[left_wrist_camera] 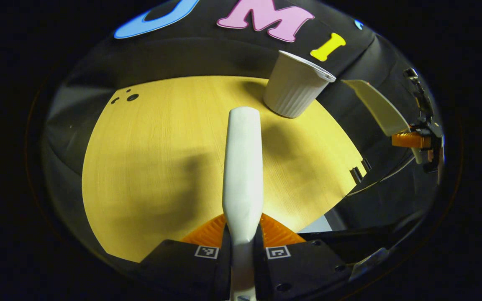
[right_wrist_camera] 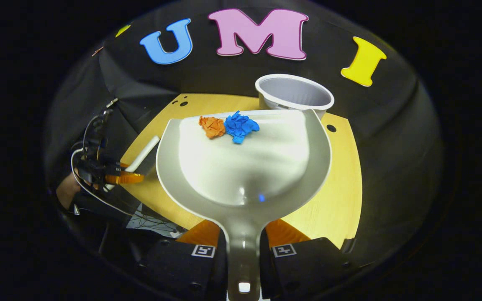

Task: Pick up the small broom and dustpan from the desktop, sweep the trash into the dustpan with the broom, and then empty the trash into the garbage bin.

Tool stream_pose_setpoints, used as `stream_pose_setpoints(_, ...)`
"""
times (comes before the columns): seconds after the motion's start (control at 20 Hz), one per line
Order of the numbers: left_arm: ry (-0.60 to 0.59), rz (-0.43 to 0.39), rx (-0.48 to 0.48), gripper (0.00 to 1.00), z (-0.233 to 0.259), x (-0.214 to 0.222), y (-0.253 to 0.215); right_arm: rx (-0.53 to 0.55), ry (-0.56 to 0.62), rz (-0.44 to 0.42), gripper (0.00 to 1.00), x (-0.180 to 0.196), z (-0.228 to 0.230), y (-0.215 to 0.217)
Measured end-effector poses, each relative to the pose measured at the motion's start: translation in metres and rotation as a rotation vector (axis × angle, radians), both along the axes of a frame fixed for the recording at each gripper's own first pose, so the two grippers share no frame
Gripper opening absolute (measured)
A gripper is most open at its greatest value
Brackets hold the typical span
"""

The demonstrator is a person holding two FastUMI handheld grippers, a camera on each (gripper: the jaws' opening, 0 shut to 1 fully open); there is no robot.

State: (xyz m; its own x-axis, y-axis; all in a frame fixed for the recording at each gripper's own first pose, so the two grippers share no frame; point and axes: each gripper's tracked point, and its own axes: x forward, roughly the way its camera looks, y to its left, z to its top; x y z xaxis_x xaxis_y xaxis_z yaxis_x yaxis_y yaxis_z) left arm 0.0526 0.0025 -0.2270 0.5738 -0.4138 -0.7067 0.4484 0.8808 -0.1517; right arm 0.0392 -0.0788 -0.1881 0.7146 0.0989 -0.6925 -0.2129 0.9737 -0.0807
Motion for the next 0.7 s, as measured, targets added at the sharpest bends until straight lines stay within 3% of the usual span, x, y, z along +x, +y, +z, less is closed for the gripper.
stream_pose_setpoints(0.25, 0.018, 0.044, -0.078, 0.24, -0.003, -0.004, 0.01, 0.083, -0.028, -0.105, 0.34, 0.023, 0.014, 0.006)
stream_pose_setpoints(0.45, 0.003, 0.072, -0.09, 0.27, -0.001, -0.003, 0.015, -0.021, -0.058, -0.137, 0.34, 0.045, 0.02, -0.019)
stream_pose_setpoints(0.7, 0.0, 0.131, -0.124, 0.25, 0.004, -0.004, 0.021, -0.057, -0.052, -0.197, 0.35, 0.064, 0.021, -0.032)
